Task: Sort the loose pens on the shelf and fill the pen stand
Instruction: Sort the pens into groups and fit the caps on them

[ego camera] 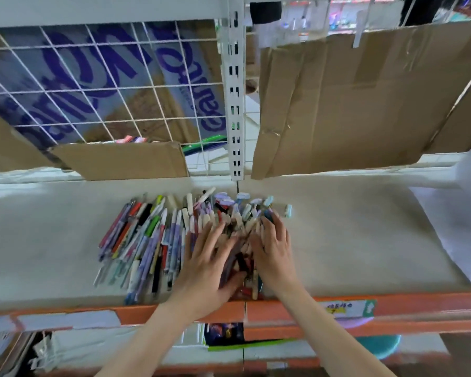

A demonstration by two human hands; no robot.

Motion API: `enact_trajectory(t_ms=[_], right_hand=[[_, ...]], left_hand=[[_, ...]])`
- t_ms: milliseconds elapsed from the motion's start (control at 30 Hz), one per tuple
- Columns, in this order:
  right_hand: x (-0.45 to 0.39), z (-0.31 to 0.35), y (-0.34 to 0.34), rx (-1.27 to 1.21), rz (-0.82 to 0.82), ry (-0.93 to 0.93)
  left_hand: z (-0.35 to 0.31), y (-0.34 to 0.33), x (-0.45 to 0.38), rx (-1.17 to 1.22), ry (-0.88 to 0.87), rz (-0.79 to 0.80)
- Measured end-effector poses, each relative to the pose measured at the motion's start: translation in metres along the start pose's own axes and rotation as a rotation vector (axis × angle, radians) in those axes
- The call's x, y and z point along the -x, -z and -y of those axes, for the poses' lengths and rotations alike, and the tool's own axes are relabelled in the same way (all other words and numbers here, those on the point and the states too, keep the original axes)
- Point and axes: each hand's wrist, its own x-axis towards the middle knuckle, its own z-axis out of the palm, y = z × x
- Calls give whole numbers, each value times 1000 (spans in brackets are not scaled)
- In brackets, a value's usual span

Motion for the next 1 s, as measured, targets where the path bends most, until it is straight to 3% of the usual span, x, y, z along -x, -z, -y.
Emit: enact_trajectory(t_ms=[100, 267, 367, 467, 667, 833, 1000], right_hand=[[3, 11, -4, -24, 44, 13], [3, 22, -17, -22, 10, 2], [2, 19, -25, 14, 85, -30], [3, 23, -27, 22, 110, -26], [-4, 37, -36, 193, 71, -61], [-8, 38, -39, 117, 15, -87], [1, 40, -28, 140, 115, -44]], left_hand=[[8, -1, 6, -18, 42, 24], [17, 10, 12, 27, 82, -79], [31, 22, 12, -1, 226, -162], [47, 23, 14, 20, 352, -104], [32, 6, 8, 99, 333, -108], [32, 8, 8, 145, 295, -174], [43, 23, 20, 149, 387, -164]])
